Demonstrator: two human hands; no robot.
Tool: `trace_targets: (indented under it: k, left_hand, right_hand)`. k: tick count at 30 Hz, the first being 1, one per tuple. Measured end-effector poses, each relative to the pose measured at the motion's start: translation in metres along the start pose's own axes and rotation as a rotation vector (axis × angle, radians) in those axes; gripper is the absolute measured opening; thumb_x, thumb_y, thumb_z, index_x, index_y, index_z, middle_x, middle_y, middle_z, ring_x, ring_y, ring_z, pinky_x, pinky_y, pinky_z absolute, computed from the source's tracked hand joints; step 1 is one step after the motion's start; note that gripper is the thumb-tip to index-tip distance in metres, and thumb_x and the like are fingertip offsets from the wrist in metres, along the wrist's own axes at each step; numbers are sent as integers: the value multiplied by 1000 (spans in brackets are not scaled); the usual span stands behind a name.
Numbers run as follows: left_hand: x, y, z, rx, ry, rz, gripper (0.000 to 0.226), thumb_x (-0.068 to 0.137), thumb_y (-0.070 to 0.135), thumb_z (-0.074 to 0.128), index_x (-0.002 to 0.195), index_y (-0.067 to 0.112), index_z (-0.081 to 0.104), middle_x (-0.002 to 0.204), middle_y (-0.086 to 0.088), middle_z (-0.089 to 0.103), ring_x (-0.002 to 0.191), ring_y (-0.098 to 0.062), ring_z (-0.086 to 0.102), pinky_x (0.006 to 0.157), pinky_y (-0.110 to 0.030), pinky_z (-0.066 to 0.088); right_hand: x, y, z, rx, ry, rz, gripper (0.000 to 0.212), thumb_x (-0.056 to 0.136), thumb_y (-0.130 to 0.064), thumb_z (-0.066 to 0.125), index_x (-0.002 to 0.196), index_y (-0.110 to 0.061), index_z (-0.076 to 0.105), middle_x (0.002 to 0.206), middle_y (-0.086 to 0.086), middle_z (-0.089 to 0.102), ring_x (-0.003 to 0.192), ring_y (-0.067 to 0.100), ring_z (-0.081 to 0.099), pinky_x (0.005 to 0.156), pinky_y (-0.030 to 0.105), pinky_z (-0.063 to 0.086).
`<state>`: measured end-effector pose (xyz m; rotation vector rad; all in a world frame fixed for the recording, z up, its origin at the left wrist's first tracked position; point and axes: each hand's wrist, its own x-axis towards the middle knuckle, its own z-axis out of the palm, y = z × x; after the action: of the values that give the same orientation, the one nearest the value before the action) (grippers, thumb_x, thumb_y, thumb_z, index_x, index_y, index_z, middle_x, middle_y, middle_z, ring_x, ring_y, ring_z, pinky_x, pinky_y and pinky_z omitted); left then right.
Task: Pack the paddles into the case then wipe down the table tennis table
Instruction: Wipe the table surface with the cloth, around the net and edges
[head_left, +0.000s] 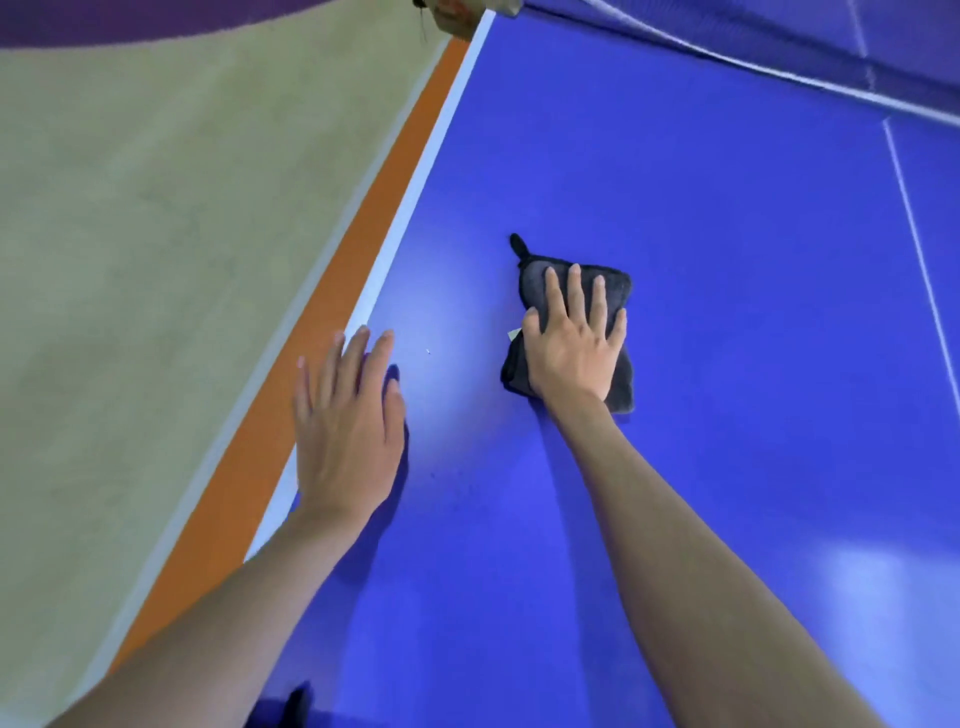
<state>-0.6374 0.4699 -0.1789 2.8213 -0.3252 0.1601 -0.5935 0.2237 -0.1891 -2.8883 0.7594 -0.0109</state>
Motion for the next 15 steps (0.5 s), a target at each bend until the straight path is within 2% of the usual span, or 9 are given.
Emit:
trace_targets:
  k: [3, 8, 11, 15]
  left_hand:
    - [-18, -38, -5, 49, -62, -75, 55, 108, 38, 20, 157, 20, 36, 165, -4, 34, 155, -25, 27, 127, -55, 15]
    - [-20, -38, -6, 79, -69, -38, 54, 108, 36, 19, 156, 20, 37, 165, -5, 33, 152, -22, 32, 125, -53, 23]
    - [-21, -38, -8, 70, -69, -84, 55, 108, 38, 19, 157, 18, 34, 166, -3, 32, 152, -20, 30, 123, -53, 26]
    - [-17, -38, -9, 85, -71, -102, 56, 107, 39, 19, 157, 17, 32, 164, -5, 34, 152, -23, 32, 124, -52, 24]
  right_hand:
    - [-9, -61, 7, 3, -10, -82, 62, 107, -50, 29, 167, -37, 14, 176, -10, 6, 162, 19, -1, 129, 55, 1]
    - [-33, -150, 24, 9, -44, -240, 61, 110, -50, 24, 168, -34, 11, 176, -7, 3, 162, 22, -4, 129, 55, 1]
    - [-36, -170, 28, 34, -42, -288, 60, 110, -49, 24, 167, -34, 14, 176, -6, 6, 162, 22, -2, 129, 55, 2]
    - [-33, -160, 27, 46, -37, -369, 58, 111, -48, 28, 166, -33, 22, 175, -7, 12, 162, 21, 3, 129, 55, 3]
